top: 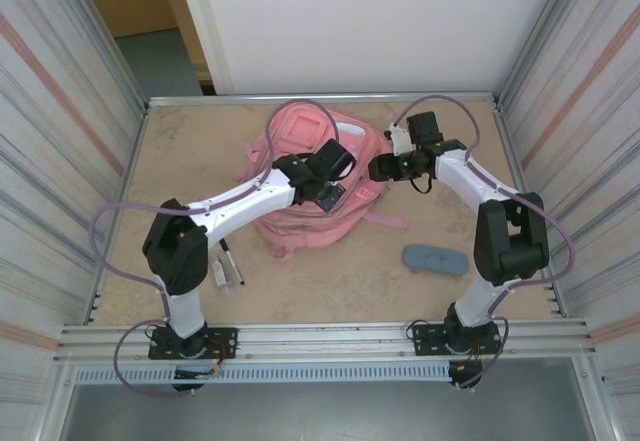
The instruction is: Pack books, pencil case, and school supplies into a backpack
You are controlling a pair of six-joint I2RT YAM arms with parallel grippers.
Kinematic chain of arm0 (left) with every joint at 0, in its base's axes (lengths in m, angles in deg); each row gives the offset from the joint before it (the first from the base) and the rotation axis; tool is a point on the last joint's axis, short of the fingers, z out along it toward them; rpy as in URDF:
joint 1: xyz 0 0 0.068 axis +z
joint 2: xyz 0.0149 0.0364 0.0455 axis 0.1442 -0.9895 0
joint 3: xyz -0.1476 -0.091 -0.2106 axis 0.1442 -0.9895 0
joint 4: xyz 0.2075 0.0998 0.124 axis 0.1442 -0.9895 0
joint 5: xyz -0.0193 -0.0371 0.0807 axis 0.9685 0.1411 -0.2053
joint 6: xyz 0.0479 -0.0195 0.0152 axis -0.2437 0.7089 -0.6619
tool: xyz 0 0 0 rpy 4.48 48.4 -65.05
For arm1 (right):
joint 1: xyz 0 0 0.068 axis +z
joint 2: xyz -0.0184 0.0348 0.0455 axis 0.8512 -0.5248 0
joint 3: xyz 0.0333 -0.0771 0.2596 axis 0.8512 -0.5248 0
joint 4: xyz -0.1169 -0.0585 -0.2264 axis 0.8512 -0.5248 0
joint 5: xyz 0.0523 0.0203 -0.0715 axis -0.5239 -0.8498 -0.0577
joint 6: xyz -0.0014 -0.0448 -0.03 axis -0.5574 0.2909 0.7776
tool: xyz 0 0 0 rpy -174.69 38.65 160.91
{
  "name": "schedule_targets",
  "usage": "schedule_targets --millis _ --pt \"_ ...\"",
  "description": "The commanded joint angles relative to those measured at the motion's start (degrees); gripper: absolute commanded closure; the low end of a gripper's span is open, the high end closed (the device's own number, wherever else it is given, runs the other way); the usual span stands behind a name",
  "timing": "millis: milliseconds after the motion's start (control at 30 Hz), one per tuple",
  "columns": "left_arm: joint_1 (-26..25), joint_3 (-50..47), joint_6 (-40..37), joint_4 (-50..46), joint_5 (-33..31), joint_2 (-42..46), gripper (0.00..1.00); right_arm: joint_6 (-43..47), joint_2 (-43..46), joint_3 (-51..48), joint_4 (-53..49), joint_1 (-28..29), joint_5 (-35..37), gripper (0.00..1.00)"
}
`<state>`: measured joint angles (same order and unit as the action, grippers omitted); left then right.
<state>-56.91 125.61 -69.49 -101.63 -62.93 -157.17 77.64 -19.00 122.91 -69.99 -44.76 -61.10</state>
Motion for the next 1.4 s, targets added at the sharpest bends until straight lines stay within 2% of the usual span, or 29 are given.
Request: schedule_targets --millis 0,100,333,533,700,767,900,1000,1167,1367 --pt "0.62 2.36 -2.74 0.61 3.85 2.7 1.0 25.86 -2.83 2.23 -9.04 -0.11 -8.48 0.4" --pt "1.52 2.64 -3.17 -0.39 6.4 3.21 1.0 38.54 -5.87 5.93 -15.86 -0.67 -11.31 0.42" --pt "4.09 2.12 -2.59 0.16 13.09 5.56 1.0 49.14 -14.05 14.09 -22.13 -2.36 -11.97 0.44" --pt "5.78 1.38 -2.48 1.63 19.47 6.21 1.0 54.04 -15.03 13.87 -15.53 -0.94 -11.1 0.46" --pt "5.99 1.38 -2.57 2.0 20.63 6.0 1.0 56.91 -16.72 15.37 -13.62 -0.53 -12.1 0.49" --pt "6.15 1.49 -2.52 1.66 20.53 6.12 1.0 57.52 -17.42 15.69 -13.56 -0.58 -12.77 0.55" --pt "6.94 0.67 -1.9 2.67 20.84 6.48 1.0 58.57 -16.78 13.95 -12.52 -0.74 -13.89 0.76" --pt "7.73 0.5 -0.62 2.87 20.96 6.53 1.0 58.27 -14.29 11.93 -11.72 -1.01 -15.25 0.86" --pt "9.43 -1.04 1.47 5.35 21.67 6.39 1.0 58.12 -9.68 8.53 -11.3 -0.58 -17.12 0.94" --pt "10.11 -1.85 3.02 7.27 22.58 5.15 1.0 55.2 -5.39 6.27 -11.44 2.41 -15.94 0.98"
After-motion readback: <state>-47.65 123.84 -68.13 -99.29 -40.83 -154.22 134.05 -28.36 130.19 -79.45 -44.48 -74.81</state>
